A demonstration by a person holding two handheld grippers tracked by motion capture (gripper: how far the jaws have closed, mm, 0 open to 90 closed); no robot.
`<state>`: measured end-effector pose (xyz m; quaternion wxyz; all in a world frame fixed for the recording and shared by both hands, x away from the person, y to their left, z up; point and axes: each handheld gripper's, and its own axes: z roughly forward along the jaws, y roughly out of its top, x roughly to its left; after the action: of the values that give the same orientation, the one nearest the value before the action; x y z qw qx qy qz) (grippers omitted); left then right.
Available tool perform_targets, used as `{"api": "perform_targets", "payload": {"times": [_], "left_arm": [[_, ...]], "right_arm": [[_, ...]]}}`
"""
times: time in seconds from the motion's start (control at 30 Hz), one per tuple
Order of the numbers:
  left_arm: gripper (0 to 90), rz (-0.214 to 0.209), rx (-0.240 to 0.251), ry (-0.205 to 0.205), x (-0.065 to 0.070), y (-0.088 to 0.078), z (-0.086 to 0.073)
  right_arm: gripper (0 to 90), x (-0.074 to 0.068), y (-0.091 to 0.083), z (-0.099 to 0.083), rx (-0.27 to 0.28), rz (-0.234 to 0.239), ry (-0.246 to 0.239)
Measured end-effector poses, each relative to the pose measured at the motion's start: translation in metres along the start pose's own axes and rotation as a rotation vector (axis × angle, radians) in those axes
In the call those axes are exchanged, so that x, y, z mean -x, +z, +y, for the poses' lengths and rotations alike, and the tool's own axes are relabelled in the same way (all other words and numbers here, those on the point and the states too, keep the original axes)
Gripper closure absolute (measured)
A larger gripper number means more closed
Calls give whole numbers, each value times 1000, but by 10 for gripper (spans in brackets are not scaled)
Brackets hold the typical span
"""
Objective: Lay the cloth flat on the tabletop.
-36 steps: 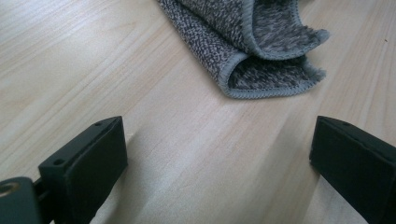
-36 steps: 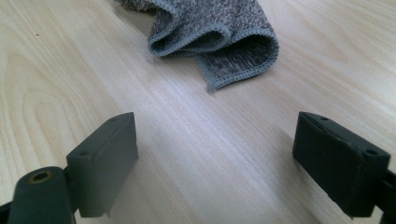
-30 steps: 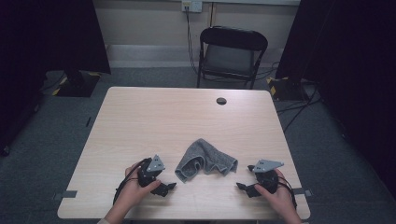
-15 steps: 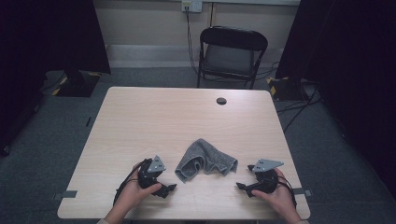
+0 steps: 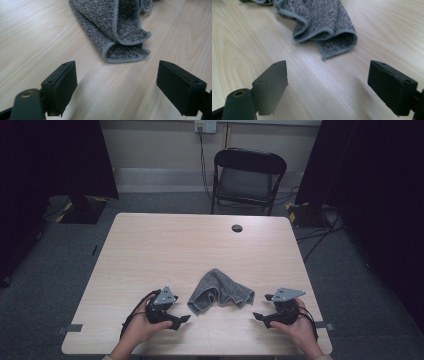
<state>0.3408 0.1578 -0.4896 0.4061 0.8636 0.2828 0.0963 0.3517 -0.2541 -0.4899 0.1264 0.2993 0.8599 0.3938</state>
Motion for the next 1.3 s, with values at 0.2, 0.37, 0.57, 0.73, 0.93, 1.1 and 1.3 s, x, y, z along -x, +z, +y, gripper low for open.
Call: {"api": "perform_targets", "payload": {"times": [0.2,0.37,0.57,0.73,0.93,1.1,1.3], "left_arm": [[160,-17,-2,-2,4,4,3],[210,-37,12,14,9,6,9],[304,-45,27,31,13,6,13],[360,-106,51,16,18,10,19],[414,-98,50,49,20,13,23],[473,-107,57,43,22,14,25],[507,-100,68,42,24,15,30]], "right_arm": [[181,-4,4,8,31,33,19],[237,-10,9,15,40,60,-11],[268,-14,12,18,44,81,-17],[318,-14,13,20,66,103,1],[410,-15,12,25,82,116,-32],[457,-17,14,29,93,115,-30],[496,-17,19,30,83,117,-30]]}}
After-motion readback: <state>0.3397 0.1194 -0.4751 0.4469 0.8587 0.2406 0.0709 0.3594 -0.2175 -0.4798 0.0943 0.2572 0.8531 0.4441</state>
